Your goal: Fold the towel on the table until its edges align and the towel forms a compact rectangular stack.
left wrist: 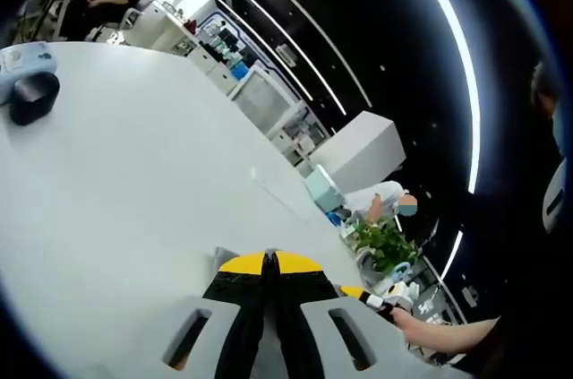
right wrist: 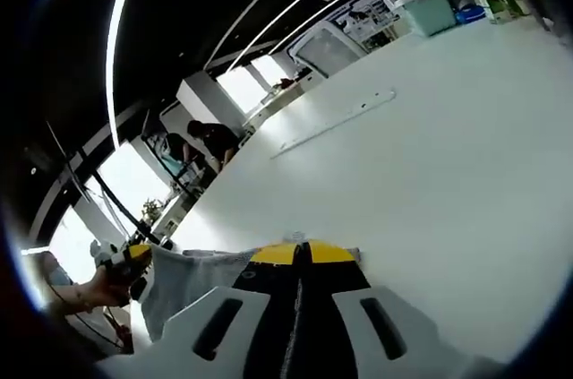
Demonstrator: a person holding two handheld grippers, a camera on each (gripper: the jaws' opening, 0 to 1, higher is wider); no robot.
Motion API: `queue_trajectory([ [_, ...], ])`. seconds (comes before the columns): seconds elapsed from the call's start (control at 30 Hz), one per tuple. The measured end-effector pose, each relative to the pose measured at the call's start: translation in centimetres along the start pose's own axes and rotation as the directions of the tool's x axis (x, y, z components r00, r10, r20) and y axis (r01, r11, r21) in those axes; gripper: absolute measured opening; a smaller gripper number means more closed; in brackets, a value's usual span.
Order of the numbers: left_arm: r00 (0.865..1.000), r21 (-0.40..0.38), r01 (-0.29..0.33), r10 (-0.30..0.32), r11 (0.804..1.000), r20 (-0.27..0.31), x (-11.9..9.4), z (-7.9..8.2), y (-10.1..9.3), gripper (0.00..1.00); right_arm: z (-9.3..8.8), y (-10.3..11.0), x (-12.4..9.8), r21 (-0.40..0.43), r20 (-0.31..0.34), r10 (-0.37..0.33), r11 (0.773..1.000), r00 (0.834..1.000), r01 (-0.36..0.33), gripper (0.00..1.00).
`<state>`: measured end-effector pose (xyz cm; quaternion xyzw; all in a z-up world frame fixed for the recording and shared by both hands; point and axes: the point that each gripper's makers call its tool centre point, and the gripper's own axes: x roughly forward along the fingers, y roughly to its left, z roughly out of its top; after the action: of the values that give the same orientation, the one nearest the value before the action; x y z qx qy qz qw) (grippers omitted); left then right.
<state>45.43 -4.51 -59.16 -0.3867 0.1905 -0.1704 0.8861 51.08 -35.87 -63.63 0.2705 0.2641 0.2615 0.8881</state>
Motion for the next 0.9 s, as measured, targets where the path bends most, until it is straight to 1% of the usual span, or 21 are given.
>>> queue_trajectory([
  [0.07, 1.0, -0.001, -0.005, 0.005, 1.0, 0.001, 0.0, 0.0, 0.0, 0.02, 0.1, 0.0, -0.2, 0.014, 0.004, 0.01, 1.0, 1.0, -0.01, 0.0],
  [0.17, 1.0, 0.002, -0.011, 0.011, 1.0, 0.003, 0.0, -0.1, -0.1, 0.02, 1.0, 0.7, -0.8, 0.026, 0.038, 0.041, 0.999, 0.998, -0.042, 0.0],
  [0.27, 1.0, 0.007, -0.016, 0.016, 1.0, 0.007, 0.1, -0.1, -0.2, 0.02, 1.8, 1.7, -2.0, -0.013, 0.06, 0.049, 0.999, 0.997, -0.048, 0.0],
  [0.33, 1.0, 0.012, -0.018, 0.018, 1.0, 0.009, 0.0, -0.1, -0.2, 0.02, 2.2, 2.1, -2.7, -0.024, 0.072, 0.05, 0.999, 0.996, -0.049, 0.0],
  [0.4, 1.0, 0.015, -0.011, 0.011, 1.0, 0.021, 0.0, 0.1, -0.5, 0.02, 3.1, 2.9, -3.7, 0.008, 0.131, 0.065, 0.998, 0.989, -0.067, 0.0],
  [0.5, 1.0, 0.023, -0.007, 0.006, 1.0, 0.028, 0.0, 0.3, -0.9, 0.02, 3.5, 3.1, -5.2, 0.013, 0.162, 0.059, 0.998, 0.985, -0.062, 0.0],
  [0.57, 1.0, 0.029, 0.011, -0.012, 1.0, 0.026, 0.2, 0.3, -1.4, 0.02, 3.6, 3.3, -5.9, 0.018, 0.179, 0.062, 0.998, 0.982, -0.066, 0.0],
  [0.7, 0.999, 0.043, 0.022, -0.023, 0.999, 0.021, 0.8, 0.3, -2.0, 0.02, 3.1, 2.8, -6.5, 0.01, 0.167, 0.039, 0.999, 0.985, -0.042, 0.0],
  [0.73, 0.999, 0.045, 0.026, -0.026, 0.999, 0.021, 1.0, 0.3, -2.1, 0.02, 3.1, 2.5, -6.5, 0.021, 0.172, 0.034, 0.999, 0.985, -0.038, 0.0],
  [0.8, 1.0, 0.053, 0.025, -0.026, 0.998, 0.016, 1.3, 0.3, -2.2, 0.02, 3.1, 2.3, -6.5, 0.033, 0.177, 0.028, 0.999, 0.984, -0.034, 0.0],
  [0.9, 1.0, 0.066, 0.022, -0.022, 0.998, 0.009, 1.7, 0.3, -2.2, 0.02, 3.1, 2.0, -6.3, 0.026, 0.172, 0.017, 0.999, 0.985, -0.022, 0.0],
])
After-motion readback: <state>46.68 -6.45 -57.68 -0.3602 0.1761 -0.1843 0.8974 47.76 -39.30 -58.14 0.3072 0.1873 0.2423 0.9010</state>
